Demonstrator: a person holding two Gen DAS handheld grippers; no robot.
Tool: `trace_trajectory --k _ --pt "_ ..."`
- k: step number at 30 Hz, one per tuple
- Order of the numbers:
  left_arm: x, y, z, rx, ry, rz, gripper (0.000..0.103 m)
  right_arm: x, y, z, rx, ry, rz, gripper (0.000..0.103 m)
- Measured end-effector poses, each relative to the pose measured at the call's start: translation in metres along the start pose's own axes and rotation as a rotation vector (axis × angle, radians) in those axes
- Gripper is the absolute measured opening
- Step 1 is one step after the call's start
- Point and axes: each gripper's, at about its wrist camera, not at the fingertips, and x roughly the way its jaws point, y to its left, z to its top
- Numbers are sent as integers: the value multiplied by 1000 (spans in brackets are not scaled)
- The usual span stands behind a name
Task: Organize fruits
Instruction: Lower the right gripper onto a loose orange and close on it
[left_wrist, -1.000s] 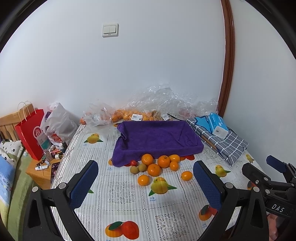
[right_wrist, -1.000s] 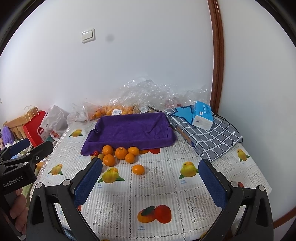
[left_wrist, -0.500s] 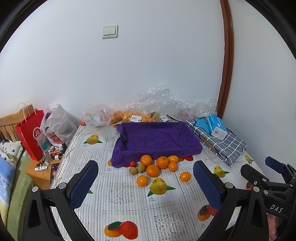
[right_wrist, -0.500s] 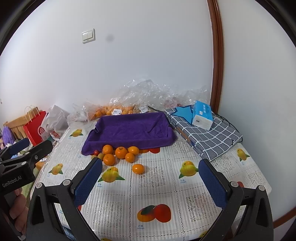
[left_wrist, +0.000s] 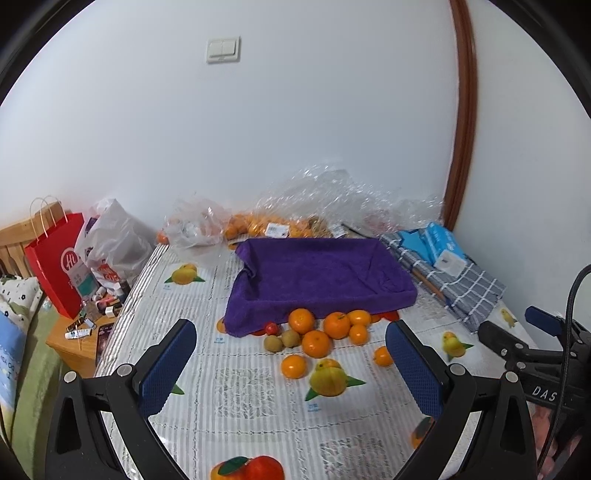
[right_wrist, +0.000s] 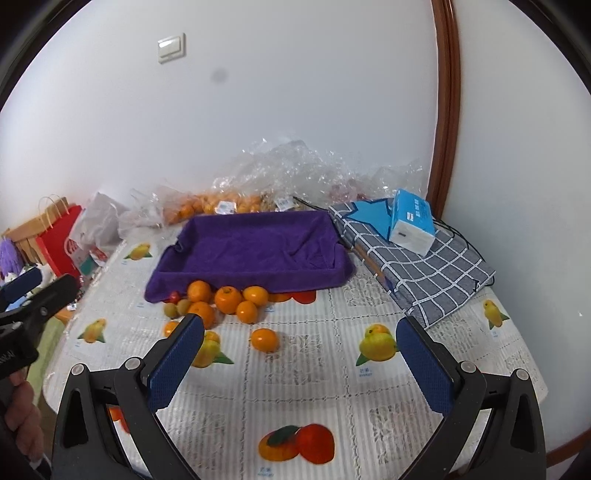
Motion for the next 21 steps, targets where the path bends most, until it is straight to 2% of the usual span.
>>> trace_trajectory --k 3,6,9,10,14,18,21 --pt "22 9 -6 -5 38 8 103 24 -2 -3 -2 49 -58 103" --pt "45 17 -16 -12 78 12 103 52 -6 -9 1 118 -65 103" --pt "68 26 -30 -15 120 26 100 78 -10 -22 0 173 -21 103" --pt "76 30 -35 -18 136 31 97 86 -11 -28 -1 176 -11 103" --pt "103 43 -52 -30 206 44 93 111 -17 -48 52 181 23 102" --pt "115 54 -60 -27 225 34 90 138 -8 -58 36 257 64 93" --pt "125 62 -65 -53 265 3 90 150 2 -63 16 271 87 87"
